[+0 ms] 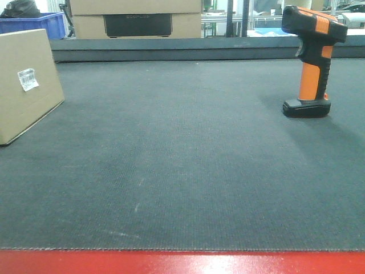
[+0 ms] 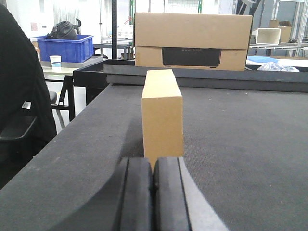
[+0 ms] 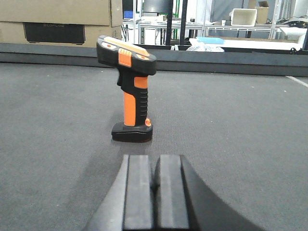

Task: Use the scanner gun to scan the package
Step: 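Approach the table edge and stop facing the box and scanner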

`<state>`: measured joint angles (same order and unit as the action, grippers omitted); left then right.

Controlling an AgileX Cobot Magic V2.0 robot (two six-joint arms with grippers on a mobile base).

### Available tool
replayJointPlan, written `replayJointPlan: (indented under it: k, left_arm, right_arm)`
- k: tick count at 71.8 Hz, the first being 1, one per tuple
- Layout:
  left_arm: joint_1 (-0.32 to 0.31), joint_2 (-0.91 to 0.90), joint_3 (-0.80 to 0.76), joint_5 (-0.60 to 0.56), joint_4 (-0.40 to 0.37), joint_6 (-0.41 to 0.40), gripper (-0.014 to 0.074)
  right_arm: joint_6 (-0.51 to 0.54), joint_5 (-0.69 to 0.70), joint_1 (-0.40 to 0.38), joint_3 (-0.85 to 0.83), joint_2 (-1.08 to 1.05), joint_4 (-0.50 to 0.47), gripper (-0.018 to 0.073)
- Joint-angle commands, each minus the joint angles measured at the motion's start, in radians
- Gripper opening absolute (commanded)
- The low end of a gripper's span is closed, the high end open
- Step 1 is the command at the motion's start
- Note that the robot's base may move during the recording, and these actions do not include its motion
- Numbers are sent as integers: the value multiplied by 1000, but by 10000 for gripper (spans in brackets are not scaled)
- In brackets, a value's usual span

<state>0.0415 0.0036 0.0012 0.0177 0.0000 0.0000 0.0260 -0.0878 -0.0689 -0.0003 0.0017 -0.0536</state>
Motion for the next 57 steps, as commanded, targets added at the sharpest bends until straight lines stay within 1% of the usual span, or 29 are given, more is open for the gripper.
replayJointPlan:
  k: [1, 5, 15, 57]
  left_arm:
    - [3, -4, -1, -18, 0, 0, -111]
    - [2, -4, -1, -18, 0, 0, -111]
    - [-28, -4, -1, -18, 0, 0, -111]
    - [-28, -4, -1, -18, 0, 0, -111]
  right_arm:
    - [-2, 19, 0, 0, -2, 0, -168]
    - [-2, 19, 0, 0, -2, 0, -168]
    - [-2, 19, 0, 0, -2, 0, -168]
    - [-2, 19, 0, 0, -2, 0, -168]
